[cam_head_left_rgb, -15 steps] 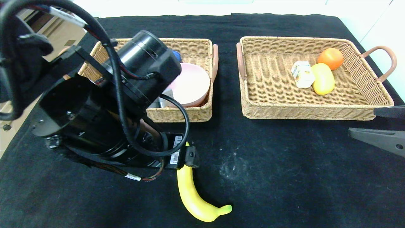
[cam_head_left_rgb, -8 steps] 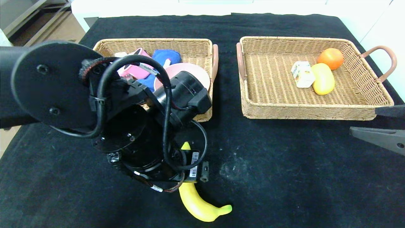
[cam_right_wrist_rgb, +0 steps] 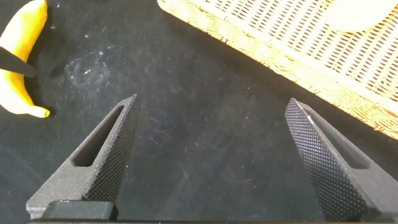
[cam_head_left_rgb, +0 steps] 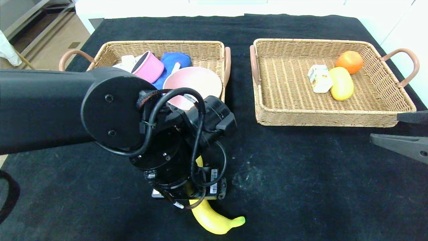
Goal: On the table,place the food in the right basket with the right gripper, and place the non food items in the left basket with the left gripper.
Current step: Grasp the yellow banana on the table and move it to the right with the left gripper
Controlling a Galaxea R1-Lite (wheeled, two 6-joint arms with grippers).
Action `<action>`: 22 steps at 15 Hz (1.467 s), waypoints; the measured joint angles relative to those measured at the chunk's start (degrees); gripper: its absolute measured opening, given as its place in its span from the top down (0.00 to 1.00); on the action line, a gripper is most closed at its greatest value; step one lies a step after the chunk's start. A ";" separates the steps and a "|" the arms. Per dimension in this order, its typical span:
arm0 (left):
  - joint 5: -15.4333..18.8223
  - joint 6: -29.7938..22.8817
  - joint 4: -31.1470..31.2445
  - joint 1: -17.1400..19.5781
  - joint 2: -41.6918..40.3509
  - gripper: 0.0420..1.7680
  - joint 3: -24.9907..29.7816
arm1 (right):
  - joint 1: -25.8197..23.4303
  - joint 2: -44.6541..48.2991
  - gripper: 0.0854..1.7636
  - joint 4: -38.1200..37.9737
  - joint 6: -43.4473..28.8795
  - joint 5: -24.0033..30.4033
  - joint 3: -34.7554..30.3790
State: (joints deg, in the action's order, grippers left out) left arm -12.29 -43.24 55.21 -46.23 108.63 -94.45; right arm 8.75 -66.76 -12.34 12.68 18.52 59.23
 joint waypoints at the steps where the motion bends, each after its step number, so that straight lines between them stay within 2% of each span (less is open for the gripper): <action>1: 0.00 -0.45 -0.09 0.00 0.40 0.03 0.05 | 0.00 0.00 0.03 0.00 -0.01 -0.05 0.00; 9: -0.38 -0.52 -0.45 -0.07 1.15 0.03 0.30 | 0.00 0.05 0.03 0.02 0.02 0.00 0.00; 12: -0.57 -0.61 -0.39 -0.40 1.10 0.32 -0.01 | 0.01 0.05 0.03 0.02 0.05 0.00 0.00; 14: -0.52 -0.61 -0.37 -0.44 1.10 0.47 0.11 | 0.01 0.05 0.03 0.00 0.05 0.00 0.00; 16: -0.57 -0.61 -0.33 -0.46 1.01 0.58 0.16 | 0.01 0.05 0.03 0.00 0.02 -0.02 -0.06; 17: -0.55 -0.63 -0.33 -0.46 1.01 0.68 0.16 | 0.01 0.05 0.03 0.00 0.00 -0.02 -0.06; 22: -0.46 -0.61 -0.17 -0.44 0.96 0.68 0.38 | 0.01 0.05 0.03 0.00 0.02 0.00 -0.09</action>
State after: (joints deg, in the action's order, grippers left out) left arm -12.75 -43.85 55.04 -46.67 109.59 -94.07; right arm 8.77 -66.71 -12.34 12.70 18.52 59.15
